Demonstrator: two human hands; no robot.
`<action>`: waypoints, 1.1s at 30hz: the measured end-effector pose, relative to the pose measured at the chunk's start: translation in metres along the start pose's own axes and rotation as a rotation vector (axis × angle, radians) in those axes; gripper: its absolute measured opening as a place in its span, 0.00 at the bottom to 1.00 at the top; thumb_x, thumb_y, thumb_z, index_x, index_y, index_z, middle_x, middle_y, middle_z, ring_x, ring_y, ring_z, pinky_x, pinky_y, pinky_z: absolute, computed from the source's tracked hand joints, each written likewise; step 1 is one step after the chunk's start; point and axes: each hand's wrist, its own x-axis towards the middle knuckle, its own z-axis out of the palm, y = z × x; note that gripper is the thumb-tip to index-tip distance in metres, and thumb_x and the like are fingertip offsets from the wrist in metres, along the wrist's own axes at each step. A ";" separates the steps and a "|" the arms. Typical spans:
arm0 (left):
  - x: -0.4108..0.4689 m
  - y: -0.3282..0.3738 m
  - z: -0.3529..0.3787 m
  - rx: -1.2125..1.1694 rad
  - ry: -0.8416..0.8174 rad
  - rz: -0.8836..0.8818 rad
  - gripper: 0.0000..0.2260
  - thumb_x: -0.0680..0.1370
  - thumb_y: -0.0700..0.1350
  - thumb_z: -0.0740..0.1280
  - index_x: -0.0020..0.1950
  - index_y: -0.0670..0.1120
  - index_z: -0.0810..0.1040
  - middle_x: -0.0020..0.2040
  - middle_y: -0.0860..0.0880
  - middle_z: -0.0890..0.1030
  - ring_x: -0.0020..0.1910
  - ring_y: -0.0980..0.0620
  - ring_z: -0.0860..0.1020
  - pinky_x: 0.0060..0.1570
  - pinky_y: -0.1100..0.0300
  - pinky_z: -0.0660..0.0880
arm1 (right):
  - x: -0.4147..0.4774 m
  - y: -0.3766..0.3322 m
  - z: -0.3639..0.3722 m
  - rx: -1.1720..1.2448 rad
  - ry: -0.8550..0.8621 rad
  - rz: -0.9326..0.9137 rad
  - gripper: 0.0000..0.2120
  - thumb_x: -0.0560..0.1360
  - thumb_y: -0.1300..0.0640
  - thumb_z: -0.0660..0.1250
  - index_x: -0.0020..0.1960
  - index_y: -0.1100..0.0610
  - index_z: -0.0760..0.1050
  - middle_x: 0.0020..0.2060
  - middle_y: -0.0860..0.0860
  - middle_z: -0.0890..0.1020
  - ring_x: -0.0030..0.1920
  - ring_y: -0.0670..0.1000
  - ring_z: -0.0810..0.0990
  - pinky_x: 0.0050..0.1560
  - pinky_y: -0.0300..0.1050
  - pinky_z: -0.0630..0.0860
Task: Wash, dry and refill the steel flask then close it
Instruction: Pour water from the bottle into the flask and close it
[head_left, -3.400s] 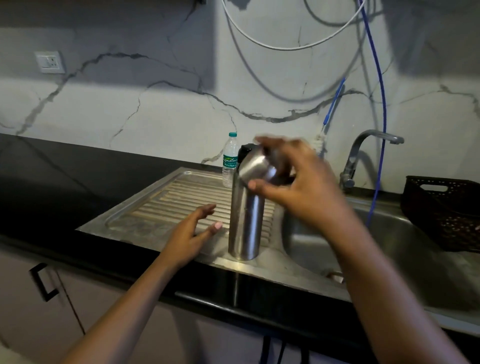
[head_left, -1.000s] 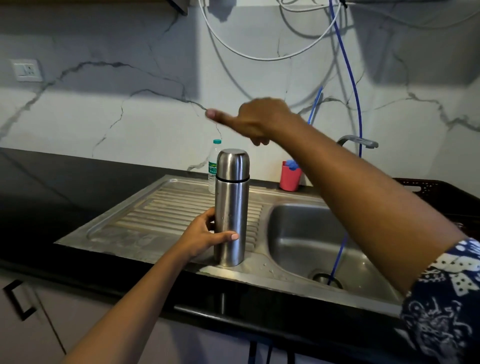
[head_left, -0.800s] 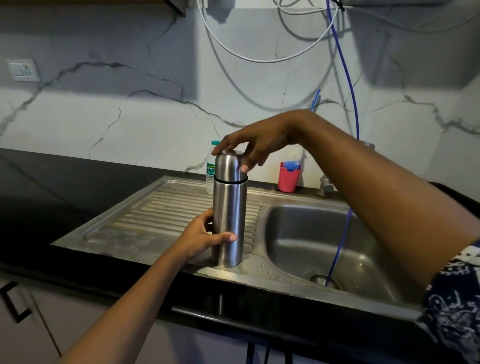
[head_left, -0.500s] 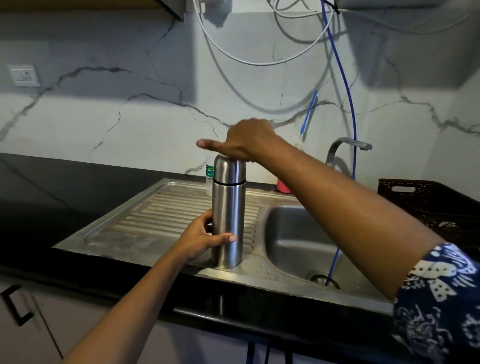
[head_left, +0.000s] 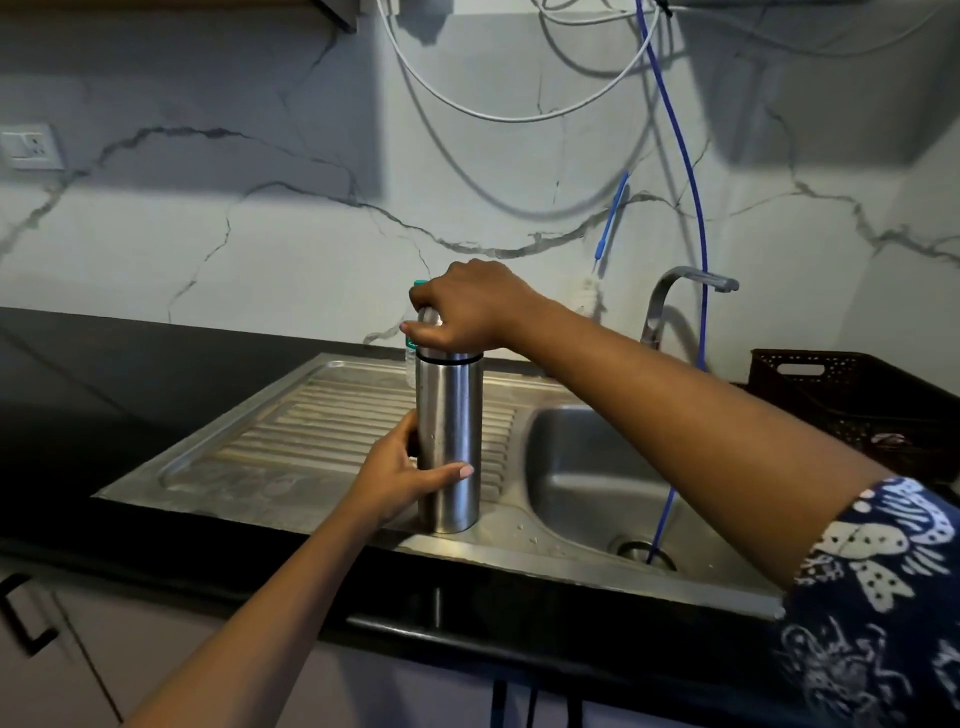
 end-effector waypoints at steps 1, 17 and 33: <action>-0.001 0.000 0.002 0.021 0.023 0.007 0.37 0.57 0.58 0.79 0.64 0.54 0.71 0.55 0.57 0.80 0.52 0.60 0.79 0.50 0.65 0.75 | 0.000 -0.002 0.001 -0.011 0.006 0.036 0.20 0.76 0.39 0.56 0.50 0.54 0.76 0.38 0.52 0.76 0.43 0.55 0.74 0.39 0.44 0.64; -0.003 0.011 -0.015 -0.275 -0.130 -0.067 0.39 0.56 0.67 0.77 0.61 0.51 0.73 0.54 0.53 0.82 0.57 0.56 0.79 0.52 0.62 0.76 | -0.022 0.032 -0.016 0.912 -0.400 0.213 0.25 0.66 0.52 0.77 0.58 0.52 0.70 0.50 0.51 0.75 0.45 0.49 0.76 0.37 0.39 0.76; -0.004 0.003 -0.009 -0.212 -0.153 -0.042 0.42 0.53 0.57 0.82 0.64 0.56 0.71 0.58 0.50 0.80 0.56 0.52 0.80 0.53 0.56 0.78 | -0.085 -0.004 0.040 1.265 -0.214 0.560 0.37 0.67 0.50 0.76 0.70 0.52 0.62 0.61 0.50 0.74 0.61 0.51 0.74 0.55 0.48 0.75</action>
